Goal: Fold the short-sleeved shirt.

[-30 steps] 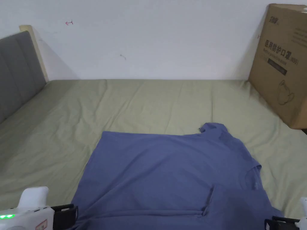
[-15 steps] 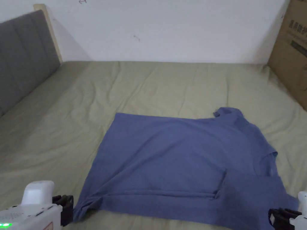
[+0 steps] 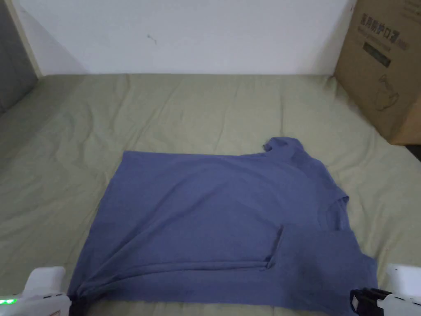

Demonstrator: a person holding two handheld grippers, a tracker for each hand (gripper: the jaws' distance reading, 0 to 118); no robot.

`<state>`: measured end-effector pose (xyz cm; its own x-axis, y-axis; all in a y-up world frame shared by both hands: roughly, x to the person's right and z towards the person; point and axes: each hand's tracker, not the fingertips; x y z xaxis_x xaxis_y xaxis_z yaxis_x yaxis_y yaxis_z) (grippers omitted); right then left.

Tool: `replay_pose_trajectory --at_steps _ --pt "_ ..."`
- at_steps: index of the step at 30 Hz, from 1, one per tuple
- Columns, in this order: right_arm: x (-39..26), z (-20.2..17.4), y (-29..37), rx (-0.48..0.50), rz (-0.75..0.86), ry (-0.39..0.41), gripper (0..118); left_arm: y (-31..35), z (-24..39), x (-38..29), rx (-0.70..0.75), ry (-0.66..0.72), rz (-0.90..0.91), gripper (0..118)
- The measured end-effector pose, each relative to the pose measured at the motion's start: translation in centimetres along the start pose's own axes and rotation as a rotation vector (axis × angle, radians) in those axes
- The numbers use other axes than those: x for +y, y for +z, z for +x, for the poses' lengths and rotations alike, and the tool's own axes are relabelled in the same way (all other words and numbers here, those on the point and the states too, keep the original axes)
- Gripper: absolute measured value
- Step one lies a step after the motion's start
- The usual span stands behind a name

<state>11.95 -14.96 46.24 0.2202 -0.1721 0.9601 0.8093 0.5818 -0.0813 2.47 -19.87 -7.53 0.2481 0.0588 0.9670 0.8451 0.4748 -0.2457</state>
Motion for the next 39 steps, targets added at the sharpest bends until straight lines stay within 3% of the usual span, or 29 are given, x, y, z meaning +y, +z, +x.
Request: replay_pose_trajectory --at_steps 1,3,6,10,11,12,14,15,17,21,29,38,39 --pt "0.0 0.2 -0.2 0.005 -0.001 0.003 21 0.1 0.1 0.0 -0.007 0.012 0.008 4" --pt "0.2 0.6 -0.5 -0.003 -0.017 0.004 73 0.7 -0.2 0.1 -0.039 0.033 0.037 3" --pt "0.9 1.7 -0.6 -0.031 -0.028 0.01 80 1.1 -0.5 0.4 -0.049 0.061 0.035 3" --pt "1.8 3.8 -1.6 -0.094 -0.037 -0.001 80 1.8 -0.9 0.6 -0.031 0.061 0.044 3" --pt "1.9 4.3 -2.3 -0.098 -0.079 -0.017 78 1.9 -0.9 0.6 -0.038 0.067 0.046 3" --pt "1.9 4.7 -3.3 -0.082 -0.151 -0.029 67 2.0 -0.8 0.6 -0.04 0.071 0.048 3" --pt "1.2 4.6 -4.9 -0.073 -0.267 -0.041 13 2.0 -0.7 0.7 -0.036 0.072 0.054 3" --pt "0.6 4.1 -5.3 -0.089 -0.261 -0.02 8 2.1 -0.6 0.8 -0.033 0.07 0.055 3" --pt "0.5 3.5 -5.1 -0.1 -0.227 -0.003 7 2.4 -0.2 0.8 -0.028 0.071 0.056 3" --pt "1.5 4.1 -3.7 -0.057 -0.184 -0.095 5 2.4 -0.3 0.9 -0.029 0.071 0.05 3" --pt "5.3 4.7 -0.4 -0.045 -0.094 -0.144 5 4.9 -0.7 3.6 -0.066 0.14 0.104 3" --pt "14.1 5.5 -6.9 -0.058 -0.098 -0.196 5 0.6 0.3 13.4 -0.023 0.122 0.105 3" --pt "14.9 5.5 -7.9 -0.068 -0.099 -0.209 5 -0.4 0.1 14.2 -0.013 0.138 0.094 8"
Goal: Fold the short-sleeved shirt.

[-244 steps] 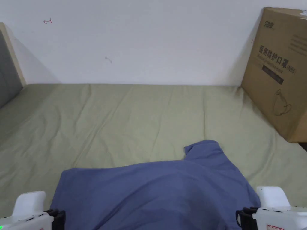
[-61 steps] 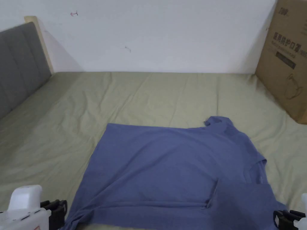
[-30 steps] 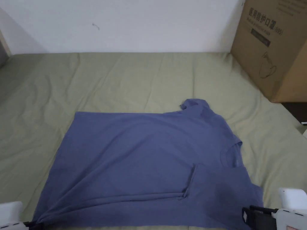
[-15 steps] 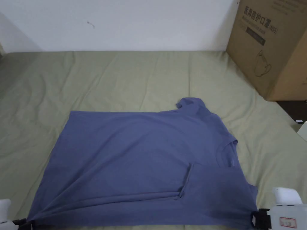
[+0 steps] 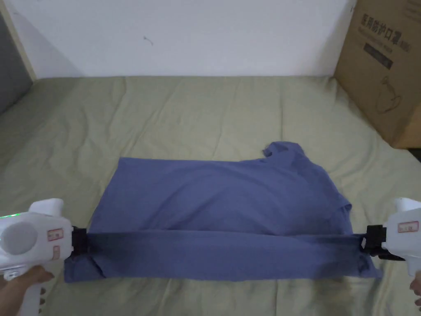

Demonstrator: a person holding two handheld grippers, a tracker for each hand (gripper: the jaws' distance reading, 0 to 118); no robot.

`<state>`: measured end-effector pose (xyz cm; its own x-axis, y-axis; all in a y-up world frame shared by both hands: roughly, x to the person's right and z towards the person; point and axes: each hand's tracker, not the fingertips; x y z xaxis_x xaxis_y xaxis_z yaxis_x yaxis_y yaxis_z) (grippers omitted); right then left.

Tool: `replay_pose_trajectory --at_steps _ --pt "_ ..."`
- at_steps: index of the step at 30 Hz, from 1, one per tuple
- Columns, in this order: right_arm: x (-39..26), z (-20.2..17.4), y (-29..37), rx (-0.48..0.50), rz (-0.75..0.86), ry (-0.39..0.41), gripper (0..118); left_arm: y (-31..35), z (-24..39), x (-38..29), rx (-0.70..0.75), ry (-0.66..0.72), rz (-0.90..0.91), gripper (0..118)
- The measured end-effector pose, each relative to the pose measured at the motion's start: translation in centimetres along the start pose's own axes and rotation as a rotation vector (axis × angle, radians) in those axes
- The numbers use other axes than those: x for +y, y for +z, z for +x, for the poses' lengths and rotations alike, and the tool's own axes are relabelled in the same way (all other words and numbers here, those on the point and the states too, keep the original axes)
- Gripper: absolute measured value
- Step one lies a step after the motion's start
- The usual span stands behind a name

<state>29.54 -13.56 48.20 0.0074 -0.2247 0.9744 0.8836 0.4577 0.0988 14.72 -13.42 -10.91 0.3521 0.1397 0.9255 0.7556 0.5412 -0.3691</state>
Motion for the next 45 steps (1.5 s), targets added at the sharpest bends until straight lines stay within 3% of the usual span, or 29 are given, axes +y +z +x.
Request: replay_pose_trajectory --at_steps 1,2,3,4,5,6,9,11,12,13,15,21,22,24,25,26,27,28,31,34,35,37,38,39,43,44,45 --pt "0.5 -0.2 -0.8 0.0 0.006 -0.001 5 -1.1 0.0 0.7 0.007 0.021 -0.015 24" --pt "0.9 -0.4 -1.4 -0.012 0.009 0.0 6 -1.6 -0.1 1.1 0.028 0.038 -0.034 56" --pt "1.2 -0.8 -1.8 -0.045 0.013 -0.001 21 -2.2 -0.3 1.3 0.039 0.049 -0.06 98" --pt "1.3 -0.9 -2.1 -0.058 0.017 0.005 44 -2.1 -0.4 1.3 0.032 0.051 -0.063 113" --pt "1.3 -0.9 -2.2 -0.054 0.017 0.007 67 -1.8 -0.5 1.2 0.022 0.058 -0.047 112" --pt "1.1 -0.8 -2.0 -0.038 0.025 0.016 77 -1.2 -0.7 1.0 0.003 0.068 -0.014 110" --pt "0.1 -1.0 -0.8 0.0 0.038 0.054 77 0.3 -1.5 0.1 0.016 0.073 0.002 110" --pt "-1.6 -1.6 0.9 -0.009 0.056 0.092 76 1.7 -2.0 -1.0 0.016 0.08 0.02 104" --pt "-2.7 -1.7 1.8 0.01 0.084 0.117 71 2.4 -2.3 -1.9 0.003 0.087 0.034 86" --pt "-3.9 -1.8 2.7 0.023 0.101 0.123 57 3.3 -2.6 -3.0 -0.022 0.093 0.049 62" --pt "-6.1 -2.0 3.7 0.02 0.13 0.13 0 3.9 -2.8 -4.7 -0.032 0.093 0.04 0" --pt "-10.9 -2.3 4.2 -0.015 0.082 0.108 0 2.8 -3.4 -7.5 -0.019 0.115 0.027 0" --pt "-11.2 -2.2 4.0 0.008 0.068 0.074 0 2.3 -3.4 -7.4 -0.028 0.117 0.027 10" --pt "-11.5 -2.0 3.9 0.024 0.049 0.038 0 1.1 -3.5 -6.7 -0.03 0.122 0.033 62" --pt "-11.2 -1.6 3.8 0.023 0.054 0.038 0 0.4 -3.6 -6.3 -0.027 0.109 0.03 74" --pt "-11.1 -1.5 3.8 0.018 0.059 0.036 0 -0.6 -3.6 -5.9 -0.024 0.09 0.002 74" --pt "-11.1 -1.6 3.9 0.012 0.062 0.038 0 -1.7 -3.6 -5.5 -0.008 0.077 -0.026 104" --pt "-10.9 -1.7 4.0 0.009 0.064 0.044 0 -2.5 -3.6 -5.3 0.011 0.068 -0.031 106" --pt "-10.3 -1.3 4.2 0.011 0.071 0.043 0 -5.3 -3.7 -5.0 0.047 0.036 -0.115 88" --pt "-9.9 -0.5 3.6 0.007 0.085 0.026 0 -5.1 -2.7 -5.0 0.086 0.0 -0.107 77" --pt "-9.7 -0.3 3.5 0.006 0.086 0.018 4 -4.6 -2.5 -4.8 0.093 -0.016 -0.09 64" --pt "-9.0 0.0 2.7 -0.007 0.085 0.017 40 -3.9 -2.0 -4.6 0.097 -0.046 -0.065 19" --pt "-8.5 0.2 2.0 -0.014 0.071 0.023 57 -4.0 -2.1 -4.3 0.073 -0.039 -0.066 12" --pt "-7.9 0.4 1.2 -0.017 0.054 0.031 62 -4.2 -2.1 -4.0 0.061 -0.028 -0.078 11" --pt "-6.1 0.6 -2.8 -0.089 0.021 0.043 62 -3.7 -1.6 -4.1 0.07 -0.044 -0.091 9" --pt "-5.8 0.6 -4.1 -0.102 -0.015 0.076 56 -3.3 -1.7 -4.2 0.067 -0.045 -0.091 9" --pt "-5.8 0.4 -5.5 -0.109 -0.057 0.1 22 -3.2 -1.7 -4.1 0.06 -0.041 -0.092 9"
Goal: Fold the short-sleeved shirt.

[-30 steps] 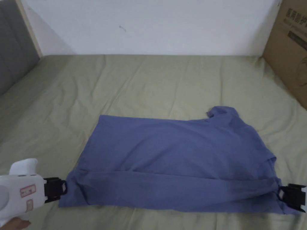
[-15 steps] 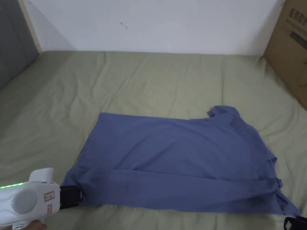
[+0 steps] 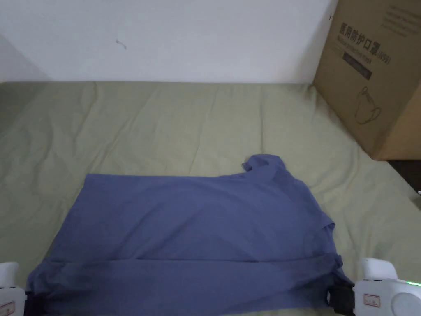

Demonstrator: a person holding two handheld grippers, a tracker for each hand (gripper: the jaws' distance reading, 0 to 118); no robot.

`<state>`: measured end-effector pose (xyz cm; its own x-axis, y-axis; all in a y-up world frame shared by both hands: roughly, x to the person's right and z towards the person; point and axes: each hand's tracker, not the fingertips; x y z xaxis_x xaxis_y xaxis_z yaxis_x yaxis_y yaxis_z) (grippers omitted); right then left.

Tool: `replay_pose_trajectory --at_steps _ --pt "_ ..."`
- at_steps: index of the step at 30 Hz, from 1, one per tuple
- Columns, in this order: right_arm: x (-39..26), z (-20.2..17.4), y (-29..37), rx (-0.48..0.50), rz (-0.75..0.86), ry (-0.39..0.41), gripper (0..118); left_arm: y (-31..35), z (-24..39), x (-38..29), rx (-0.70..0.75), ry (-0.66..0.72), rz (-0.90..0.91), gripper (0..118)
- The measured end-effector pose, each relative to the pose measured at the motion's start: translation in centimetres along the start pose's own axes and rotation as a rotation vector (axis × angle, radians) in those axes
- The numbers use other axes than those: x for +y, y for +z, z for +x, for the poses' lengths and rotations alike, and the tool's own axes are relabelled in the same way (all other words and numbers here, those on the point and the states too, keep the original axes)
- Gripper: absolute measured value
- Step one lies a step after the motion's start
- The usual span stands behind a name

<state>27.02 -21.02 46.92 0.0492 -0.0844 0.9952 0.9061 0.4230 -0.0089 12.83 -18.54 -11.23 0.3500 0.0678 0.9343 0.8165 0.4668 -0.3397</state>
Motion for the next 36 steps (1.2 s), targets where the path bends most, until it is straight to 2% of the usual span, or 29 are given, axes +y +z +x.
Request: replay_pose_trajectory --at_steps 1,2,3,7,9,10,12,14,16,17,19,20,21,23,24,25,26,27,28,29,30,31,33,35,36 --pt "0.1 -0.3 -0.9 0.019 -0.042 0.017 13 0.2 -0.1 0.0 -0.007 0.006 0.001 9" --pt "0.0 -0.8 -1.3 0.039 -0.034 0.01 12 0.5 -0.3 0.0 -0.017 0.012 0.002 9" --pt "0.3 -1.4 -0.4 -0.02 -0.027 -0.001 12 0.9 -0.4 -0.1 -0.018 0.016 0.002 9" --pt "0.3 -1.6 1.4 0.011 -0.019 0.054 11 2.6 -0.5 0.1 -0.028 0.012 0.009 9" --pt "0.1 -0.7 3.6 0.006 -0.001 0.058 11 3.8 -0.8 0.1 -0.046 0.015 0.01 9" --pt "0.1 -0.1 4.3 0.023 0.003 0.054 11 4.4 -1.0 -0.1 -0.054 0.016 0.015 9" --pt "0.0 1.5 6.4 0.108 0.013 -0.029 11 5.8 -1.4 -0.5 -0.07 0.004 0.024 9" --pt "-0.7 1.9 7.7 0.064 0.009 -0.008 11 6.7 -1.6 -1.3 -0.065 -0.003 0.022 9" --pt "-1.7 2.3 8.3 0.001 -0.006 0.074 11 7.3 -1.9 -2.4 -0.03 -0.028 0.002 8" --pt "-2.4 2.7 8.8 -0.006 -0.011 0.058 11 7.6 -1.9 -3.3 0.041 -0.047 -0.002 1" --pt "-3.4 3.9 9.0 0.016 -0.023 0.035 11 8.0 -2.4 -5.2 0.126 -0.075 -0.023 1" --pt "-4.1 4.4 8.8 0.066 -0.037 -0.015 11 8.0 -3.1 -5.9 0.074 -0.06 -0.019 1" --pt "-4.7 4.5 8.5 0.075 -0.038 -0.044 11 8.0 -3.6 -6.7 0.003 -0.011 -0.031 1" --pt "-5.3 4.2 7.5 0.065 -0.028 -0.027 11 7.9 -3.9 -7.8 -0.047 0.058 -0.034 1" --pt "-5.5 3.8 7.0 0.046 -0.019 -0.007 15 7.7 -3.9 -8.2 -0.048 0.054 -0.019 1" --pt "-5.4 3.6 6.8 0.009 -0.027 0.015 29 7.8 -3.7 -8.3 -0.046 0.045 -0.018 2" --pt "-5.4 3.4 6.7 -0.013 -0.033 0.036 58 7.9 -3.4 -8.2 -0.052 0.044 -0.005 2" --pt "-5.4 3.1 6.9 -0.019 -0.035 0.048 88 8.2 -3.1 -8.1 -0.059 0.049 0.04 8" --pt "-5.4 2.9 7.5 -0.022 -0.025 0.053 94 8.4 -3.1 -7.7 -0.068 0.061 0.068 24" --pt "-5.3 2.7 8.4 -0.004 0.011 0.083 94 8.9 -3.1 -7.3 -0.084 0.079 0.087 54" --pt "-5.1 2.3 9.4 -0.001 0.053 0.119 94 9.1 -3.1 -6.9 -0.107 0.102 0.1 93" --pt "-5.0 2.0 10.0 -0.015 0.071 0.134 94 9.1 -3.0 -6.6 -0.122 0.11 0.102 107" --pt "-4.6 1.1 12.0 -0.038 0.113 0.172 94 9.7 -2.4 -5.7 -0.128 0.116 0.125 107" --pt "-4.2 0.2 13.3 0.002 0.172 0.192 94 10.3 -1.7 -4.9 -0.15 0.107 0.153 105" --pt "-3.8 -0.3 13.8 0.051 0.193 0.198 94 10.4 -1.3 -4.3 -0.167 0.097 0.162 96"
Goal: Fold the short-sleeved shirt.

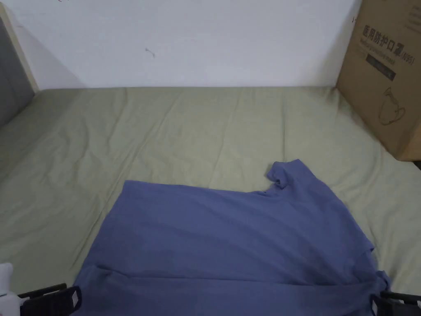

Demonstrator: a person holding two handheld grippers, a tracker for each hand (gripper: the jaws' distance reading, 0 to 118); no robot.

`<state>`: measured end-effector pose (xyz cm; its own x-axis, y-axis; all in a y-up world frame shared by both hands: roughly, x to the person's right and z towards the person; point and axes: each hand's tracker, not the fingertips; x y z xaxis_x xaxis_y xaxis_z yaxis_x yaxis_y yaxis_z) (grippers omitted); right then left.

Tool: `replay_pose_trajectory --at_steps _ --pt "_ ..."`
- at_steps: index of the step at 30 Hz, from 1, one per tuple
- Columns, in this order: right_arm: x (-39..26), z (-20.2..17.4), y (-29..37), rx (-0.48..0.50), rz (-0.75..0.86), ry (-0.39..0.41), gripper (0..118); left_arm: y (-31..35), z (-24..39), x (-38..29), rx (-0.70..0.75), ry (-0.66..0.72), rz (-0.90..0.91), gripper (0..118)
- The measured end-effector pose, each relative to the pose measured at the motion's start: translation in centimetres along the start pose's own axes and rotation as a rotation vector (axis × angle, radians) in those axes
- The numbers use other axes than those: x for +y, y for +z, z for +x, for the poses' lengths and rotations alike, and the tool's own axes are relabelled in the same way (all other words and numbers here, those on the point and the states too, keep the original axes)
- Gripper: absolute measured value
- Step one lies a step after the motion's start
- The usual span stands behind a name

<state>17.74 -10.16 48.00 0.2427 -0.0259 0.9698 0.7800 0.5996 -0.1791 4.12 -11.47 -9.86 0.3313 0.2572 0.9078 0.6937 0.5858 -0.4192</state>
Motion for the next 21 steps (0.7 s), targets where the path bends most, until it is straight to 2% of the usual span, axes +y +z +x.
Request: replay_pose_trajectory --at_steps 1,2,3,4,5,6,8,11,13,16,18,19,20,21 --pt "0.4 -0.3 0.0 0.028 -0.003 -0.005 94 -0.1 0.4 0.3 -0.019 -0.007 0.005 80" --pt "1.0 -0.8 -0.5 0.073 -0.04 -0.018 93 -0.5 1.0 0.8 -0.04 -0.022 0.004 57" --pt "1.3 -1.3 -1.3 0.101 -0.066 -0.041 90 -1.1 1.6 1.1 -0.034 -0.029 0.002 40" --pt "1.5 -1.6 -2.6 0.119 -0.062 -0.044 88 -2.2 2.3 1.4 -0.022 -0.051 -0.008 32" --pt "1.6 -1.7 -2.8 0.118 -0.064 -0.04 88 -2.5 2.5 1.5 -0.021 -0.058 -0.014 32" --pt "1.9 -2.2 -3.6 0.112 -0.067 -0.031 67 -3.2 2.9 1.8 -0.007 -0.065 -0.023 7" --pt "2.9 -2.9 -5.5 0.112 -0.063 -0.038 18 -4.4 3.7 2.5 -0.009 -0.077 -0.014 1" --pt "5.6 -2.8 -8.4 0.159 -0.074 -0.117 2 -6.4 4.6 4.2 -0.032 -0.066 -0.01 0" --pt "8.2 -2.3 -10.0 0.154 -0.051 -0.121 0 -7.6 5.3 5.6 -0.021 -0.086 -0.001 0" --pt "12.8 -1.2 -11.8 0.098 0.01 -0.086 0 -9.1 5.5 7.8 -0.003 -0.098 0.002 0" --pt "16.2 0.2 -13.5 0.095 0.019 -0.091 1 -9.8 5.3 8.9 0.007 -0.097 0.003 0" --pt "18.0 0.8 -14.9 0.08 0.012 -0.085 12 -10.2 5.2 9.4 0.012 -0.098 0.007 0" --pt "19.5 1.4 -16.3 0.041 -0.013 -0.051 38 -10.5 5.1 9.7 0.017 -0.099 0.008 0" --pt "20.8 2.0 -18.0 0.006 -0.022 -0.03 82 -10.8 4.9 10.0 0.02 -0.102 0.008 0"
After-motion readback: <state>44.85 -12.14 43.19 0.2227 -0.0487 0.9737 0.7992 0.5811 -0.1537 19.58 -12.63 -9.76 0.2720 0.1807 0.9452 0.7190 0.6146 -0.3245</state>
